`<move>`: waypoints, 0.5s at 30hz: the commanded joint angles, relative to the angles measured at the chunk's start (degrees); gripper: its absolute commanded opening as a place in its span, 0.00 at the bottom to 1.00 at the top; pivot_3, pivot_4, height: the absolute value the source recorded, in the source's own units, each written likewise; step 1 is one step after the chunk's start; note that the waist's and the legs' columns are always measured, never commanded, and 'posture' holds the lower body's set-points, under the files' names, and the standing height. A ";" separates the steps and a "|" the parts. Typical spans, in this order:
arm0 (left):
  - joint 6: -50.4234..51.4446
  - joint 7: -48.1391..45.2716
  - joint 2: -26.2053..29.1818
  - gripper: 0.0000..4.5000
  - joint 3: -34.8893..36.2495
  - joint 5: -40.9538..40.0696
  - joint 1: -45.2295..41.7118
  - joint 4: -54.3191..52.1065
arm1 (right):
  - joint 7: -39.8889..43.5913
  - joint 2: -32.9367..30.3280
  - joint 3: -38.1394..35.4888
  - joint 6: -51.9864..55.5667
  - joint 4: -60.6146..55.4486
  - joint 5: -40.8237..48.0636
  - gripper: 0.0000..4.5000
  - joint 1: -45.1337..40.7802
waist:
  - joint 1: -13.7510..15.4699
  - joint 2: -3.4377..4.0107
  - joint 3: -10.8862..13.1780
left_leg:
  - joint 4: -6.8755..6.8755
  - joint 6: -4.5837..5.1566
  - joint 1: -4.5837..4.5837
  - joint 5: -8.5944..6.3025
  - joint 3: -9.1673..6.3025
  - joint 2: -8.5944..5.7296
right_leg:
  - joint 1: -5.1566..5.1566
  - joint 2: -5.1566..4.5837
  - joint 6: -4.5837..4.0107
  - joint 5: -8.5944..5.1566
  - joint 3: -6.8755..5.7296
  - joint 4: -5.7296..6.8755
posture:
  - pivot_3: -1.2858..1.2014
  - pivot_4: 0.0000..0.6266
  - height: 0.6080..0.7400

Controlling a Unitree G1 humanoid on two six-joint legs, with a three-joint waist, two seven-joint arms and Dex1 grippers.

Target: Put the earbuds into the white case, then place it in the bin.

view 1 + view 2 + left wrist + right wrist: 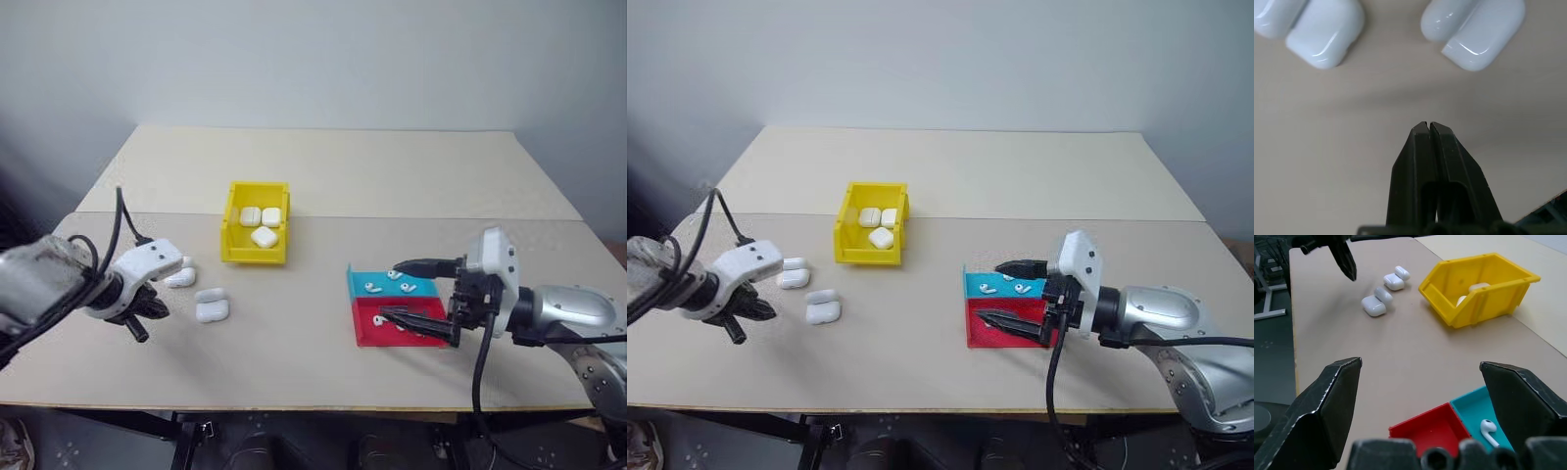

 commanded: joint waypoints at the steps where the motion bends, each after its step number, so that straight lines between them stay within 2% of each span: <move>1: -6.44 -4.80 -1.46 0.00 -0.23 7.06 0.12 3.47 | -1.06 -0.08 -2.54 -0.55 -2.93 1.24 1.00 0.77 | 0.09 0.00 0.00 | 0.01 0.00 0.00 0.00 0.00 0.00 | 0.00 0.00 0.00 0.00 0.00 0.00 | 0.52 0.24 1.00; 6: -15.69 -9.41 -6.65 0.00 -0.22 14.24 0.31 9.25 | -2.05 -0.31 -3.80 -0.02 -3.86 2.40 1.00 1.94 | 0.44 0.00 0.00 | 0.03 0.01 -0.01 -0.01 0.00 0.00 | 0.01 0.00 0.01 0.00 -0.01 -0.01 | 0.52 0.24 1.00; 15: -18.66 -15.99 -13.52 0.00 0.23 21.12 -0.90 14.16 | -3.51 -1.28 -5.53 1.10 -5.41 4.28 1.00 3.84 | 0.72 0.03 -0.02 | 0.09 0.04 0.01 -0.02 0.00 0.00 | 0.05 -0.01 0.01 0.00 -0.01 0.02 | 0.52 0.24 1.00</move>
